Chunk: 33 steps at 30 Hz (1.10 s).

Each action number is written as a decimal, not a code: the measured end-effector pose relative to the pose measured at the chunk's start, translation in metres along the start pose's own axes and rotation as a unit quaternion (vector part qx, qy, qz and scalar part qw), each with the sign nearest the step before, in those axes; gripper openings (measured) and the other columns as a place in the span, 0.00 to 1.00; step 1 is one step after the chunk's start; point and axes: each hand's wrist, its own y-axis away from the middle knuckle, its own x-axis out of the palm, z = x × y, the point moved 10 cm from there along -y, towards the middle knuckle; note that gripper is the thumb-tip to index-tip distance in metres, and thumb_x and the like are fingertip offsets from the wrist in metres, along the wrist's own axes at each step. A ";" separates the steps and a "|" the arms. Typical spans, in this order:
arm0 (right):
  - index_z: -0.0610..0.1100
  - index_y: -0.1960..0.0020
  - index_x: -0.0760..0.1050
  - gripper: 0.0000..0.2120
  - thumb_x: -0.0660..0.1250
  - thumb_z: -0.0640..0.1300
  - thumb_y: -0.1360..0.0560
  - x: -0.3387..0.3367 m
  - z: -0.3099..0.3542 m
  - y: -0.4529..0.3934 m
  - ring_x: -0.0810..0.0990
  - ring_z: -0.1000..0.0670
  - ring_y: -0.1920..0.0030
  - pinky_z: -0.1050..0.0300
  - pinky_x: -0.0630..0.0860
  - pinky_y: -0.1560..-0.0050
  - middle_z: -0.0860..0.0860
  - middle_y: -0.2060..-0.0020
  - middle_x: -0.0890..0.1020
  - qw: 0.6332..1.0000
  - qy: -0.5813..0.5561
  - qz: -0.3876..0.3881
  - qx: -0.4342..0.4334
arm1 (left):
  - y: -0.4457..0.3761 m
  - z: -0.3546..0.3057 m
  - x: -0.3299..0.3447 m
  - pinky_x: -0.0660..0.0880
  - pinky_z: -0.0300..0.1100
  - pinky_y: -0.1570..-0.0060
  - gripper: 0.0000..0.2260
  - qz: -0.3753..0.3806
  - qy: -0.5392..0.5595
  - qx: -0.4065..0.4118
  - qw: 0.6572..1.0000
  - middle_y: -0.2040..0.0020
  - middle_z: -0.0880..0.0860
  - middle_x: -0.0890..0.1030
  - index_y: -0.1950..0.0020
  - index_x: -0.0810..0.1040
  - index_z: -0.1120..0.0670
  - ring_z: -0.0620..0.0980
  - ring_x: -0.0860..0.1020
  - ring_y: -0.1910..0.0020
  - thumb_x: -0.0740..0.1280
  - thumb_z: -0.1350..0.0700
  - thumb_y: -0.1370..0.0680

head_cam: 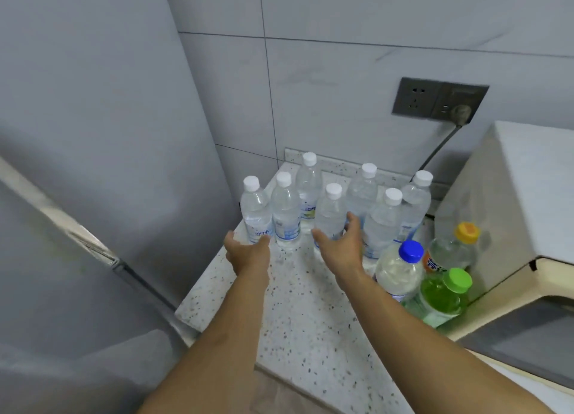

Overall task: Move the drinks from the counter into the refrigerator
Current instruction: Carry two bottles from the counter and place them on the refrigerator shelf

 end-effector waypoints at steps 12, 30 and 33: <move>0.58 0.31 0.64 0.35 0.79 0.51 0.32 0.006 -0.028 -0.026 0.73 0.54 0.41 0.50 0.74 0.36 0.60 0.41 0.74 0.999 0.025 0.002 0.026 | -0.045 -0.023 0.034 0.74 0.49 0.48 0.30 0.033 -0.069 0.100 0.992 0.39 0.51 0.76 0.34 0.69 0.48 0.54 0.76 0.42 0.78 0.55 0.32; 0.47 0.35 0.73 0.24 0.77 0.43 0.28 -0.026 -0.035 0.096 0.80 0.58 0.43 0.63 0.77 0.43 0.53 0.43 0.81 0.997 -0.028 0.070 -0.020 | 0.041 0.065 -0.039 0.80 0.42 0.54 0.17 0.135 0.037 0.074 0.987 0.45 0.48 0.82 0.40 0.72 0.44 0.46 0.83 0.50 0.73 0.47 0.25; 0.48 0.36 0.74 0.19 0.73 0.43 0.25 -0.034 -0.033 0.113 0.82 0.54 0.43 0.56 0.79 0.42 0.52 0.44 0.83 0.995 -0.060 0.075 0.003 | 0.052 0.075 -0.044 0.81 0.46 0.56 0.20 0.178 0.095 0.025 0.979 0.48 0.50 0.85 0.40 0.75 0.48 0.49 0.85 0.52 0.71 0.41 0.28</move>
